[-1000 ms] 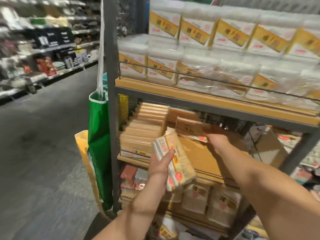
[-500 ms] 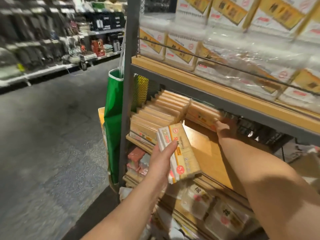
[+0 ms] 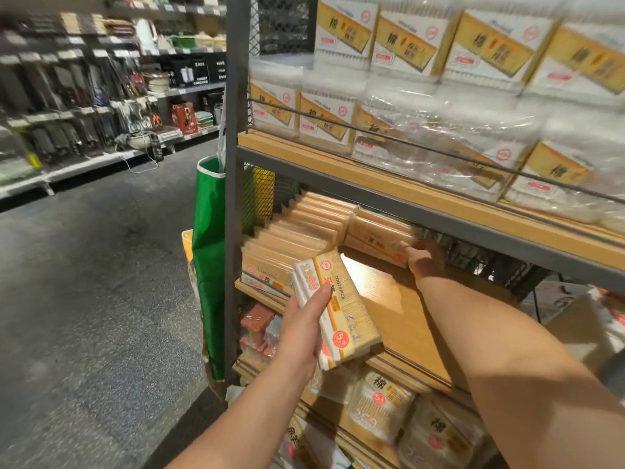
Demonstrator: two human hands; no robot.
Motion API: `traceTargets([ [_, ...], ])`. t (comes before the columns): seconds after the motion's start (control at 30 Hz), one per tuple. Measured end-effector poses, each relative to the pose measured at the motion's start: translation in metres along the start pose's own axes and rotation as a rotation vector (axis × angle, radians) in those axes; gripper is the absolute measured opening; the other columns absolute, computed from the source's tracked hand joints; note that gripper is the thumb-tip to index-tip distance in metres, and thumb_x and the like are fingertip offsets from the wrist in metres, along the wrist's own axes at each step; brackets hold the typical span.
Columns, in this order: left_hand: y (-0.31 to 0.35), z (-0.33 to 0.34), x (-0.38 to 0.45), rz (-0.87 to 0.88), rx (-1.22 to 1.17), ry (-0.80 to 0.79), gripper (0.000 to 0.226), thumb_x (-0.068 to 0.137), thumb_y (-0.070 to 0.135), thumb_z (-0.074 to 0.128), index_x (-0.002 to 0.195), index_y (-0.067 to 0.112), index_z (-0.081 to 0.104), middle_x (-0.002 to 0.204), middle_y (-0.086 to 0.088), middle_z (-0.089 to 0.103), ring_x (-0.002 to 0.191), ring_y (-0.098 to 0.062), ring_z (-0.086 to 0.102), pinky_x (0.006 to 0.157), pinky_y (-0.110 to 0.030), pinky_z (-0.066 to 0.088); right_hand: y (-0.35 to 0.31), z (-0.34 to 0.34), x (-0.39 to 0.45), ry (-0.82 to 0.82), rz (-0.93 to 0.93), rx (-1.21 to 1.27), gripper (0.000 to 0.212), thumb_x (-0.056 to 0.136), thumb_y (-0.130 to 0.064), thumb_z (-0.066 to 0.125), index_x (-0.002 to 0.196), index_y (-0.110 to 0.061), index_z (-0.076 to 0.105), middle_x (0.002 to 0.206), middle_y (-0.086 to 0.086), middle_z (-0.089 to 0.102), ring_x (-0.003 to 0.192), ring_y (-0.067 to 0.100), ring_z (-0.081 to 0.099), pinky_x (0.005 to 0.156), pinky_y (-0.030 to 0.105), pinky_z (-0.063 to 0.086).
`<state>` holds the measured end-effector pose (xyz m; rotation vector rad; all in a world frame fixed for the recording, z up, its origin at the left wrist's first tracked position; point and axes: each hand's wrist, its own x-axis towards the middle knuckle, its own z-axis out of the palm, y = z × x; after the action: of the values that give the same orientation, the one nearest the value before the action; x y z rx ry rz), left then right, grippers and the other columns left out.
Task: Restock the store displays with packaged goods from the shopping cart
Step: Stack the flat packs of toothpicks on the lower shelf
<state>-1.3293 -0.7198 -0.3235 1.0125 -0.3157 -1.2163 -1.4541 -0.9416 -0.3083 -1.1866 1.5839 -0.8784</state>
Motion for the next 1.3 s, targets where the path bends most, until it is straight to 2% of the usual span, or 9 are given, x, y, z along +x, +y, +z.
traceTargets([
  [0.07, 0.000, 0.001, 0.000, -0.011, -0.026, 0.003, 0.034, 0.093, 0.022, 0.062, 0.126, 0.013, 0.058, 0.108, -0.015, 0.073, 0.098, -0.032, 0.072, 0.089, -0.049, 0.056, 0.003, -0.004, 0.002, -0.051, 0.017, -0.029, 0.031, 0.089, -0.038, 0.069, 0.103, -0.013, 0.060, 0.098, 0.013, 0.064, 0.084, 0.031, 0.069, 0.073, 0.039, 0.061],
  [0.2, 0.000, 0.002, 0.002, -0.022, -0.050, 0.017, 0.035, 0.094, 0.023, 0.062, 0.127, 0.013, 0.058, 0.110, -0.016, 0.073, 0.100, -0.033, 0.071, 0.093, -0.053, 0.054, 0.006, -0.007, -0.006, -0.031, -0.068, -0.097, 0.027, 0.093, -0.040, 0.064, 0.109, -0.020, 0.059, 0.106, 0.005, 0.060, 0.096, 0.025, 0.059, 0.077, 0.033, 0.050],
  [0.37, -0.001, 0.006, 0.008, -0.070, -0.109, 0.051, 0.043, 0.090, 0.027, 0.068, 0.130, 0.015, 0.056, 0.111, -0.015, 0.073, 0.100, -0.033, 0.071, 0.095, -0.056, 0.053, 0.003, -0.010, -0.034, 0.042, -0.027, -0.020, 0.048, 0.090, -0.048, 0.063, 0.124, -0.014, 0.059, 0.121, 0.007, 0.061, 0.108, 0.030, 0.060, 0.099, 0.044, 0.049],
  [0.47, -0.003, 0.012, 0.010, -0.062, -0.117, 0.024, 0.049, 0.088, 0.028, 0.069, 0.132, 0.014, 0.054, 0.113, -0.016, 0.072, 0.102, -0.034, 0.070, 0.095, -0.058, 0.052, 0.007, -0.023, -0.071, -0.208, 0.091, 0.133, 0.046, 0.093, -0.044, 0.061, 0.123, -0.010, 0.060, 0.115, 0.007, 0.065, 0.094, 0.022, 0.064, 0.082, 0.036, 0.055],
  [0.57, -0.005, 0.019, 0.012, -0.014, -0.097, 0.010, 0.054, 0.086, 0.027, 0.070, 0.135, 0.013, 0.052, 0.114, -0.016, 0.071, 0.102, -0.033, 0.071, 0.089, -0.051, 0.056, 0.006, -0.038, -0.107, -0.592, 0.060, -0.029, 0.042, 0.093, -0.050, 0.057, 0.109, -0.011, 0.064, 0.100, 0.006, 0.069, 0.087, 0.019, 0.065, 0.074, 0.031, 0.052],
  [0.67, -0.006, 0.027, 0.014, -0.007, -0.099, 0.017, 0.047, 0.089, 0.026, 0.068, 0.132, 0.013, 0.053, 0.112, -0.017, 0.072, 0.099, -0.033, 0.071, 0.084, -0.049, 0.058, 0.000, -0.048, -0.126, -0.695, 0.021, -0.142, 0.031, 0.092, -0.043, 0.062, 0.110, -0.018, 0.066, 0.098, 0.000, 0.070, 0.086, 0.014, 0.062, 0.069, 0.027, 0.047],
  [0.97, -0.008, 0.032, 0.017, -0.041, -0.087, 0.004, 0.047, 0.091, 0.031, 0.068, 0.133, 0.018, 0.052, 0.114, -0.014, 0.072, 0.099, -0.032, 0.072, 0.089, -0.056, 0.056, 0.009, -0.058, -0.146, -0.635, 0.008, -0.274, 0.017, 0.091, -0.029, 0.069, 0.096, -0.015, 0.061, 0.084, -0.002, 0.070, 0.064, 0.006, 0.058, 0.044, 0.016, 0.042],
  [1.2, -0.010, 0.033, 0.022, -0.045, 0.009, -0.034, 0.046, 0.090, 0.012, 0.069, 0.131, 0.016, 0.049, 0.117, -0.017, 0.069, 0.101, -0.034, 0.070, 0.087, -0.062, 0.054, 0.014, -0.068, -0.129, -0.409, 0.065, 0.296, 0.024, 0.096, -0.019, 0.060, 0.111, -0.001, 0.064, 0.076, 0.008, 0.072, 0.051, 0.009, 0.059, 0.042, 0.014, 0.046],
  [1.3, -0.005, 0.026, 0.028, -0.057, 0.016, 0.018, 0.035, 0.092, 0.010, 0.066, 0.124, 0.015, 0.053, 0.114, -0.016, 0.070, 0.099, -0.034, 0.070, 0.087, -0.062, 0.054, 0.014, -0.069, -0.103, -0.231, 0.043, 0.268, 0.022, 0.095, -0.018, 0.062, 0.105, 0.002, 0.064, 0.079, 0.011, 0.069, 0.054, 0.010, 0.060, 0.047, 0.016, 0.051],
])
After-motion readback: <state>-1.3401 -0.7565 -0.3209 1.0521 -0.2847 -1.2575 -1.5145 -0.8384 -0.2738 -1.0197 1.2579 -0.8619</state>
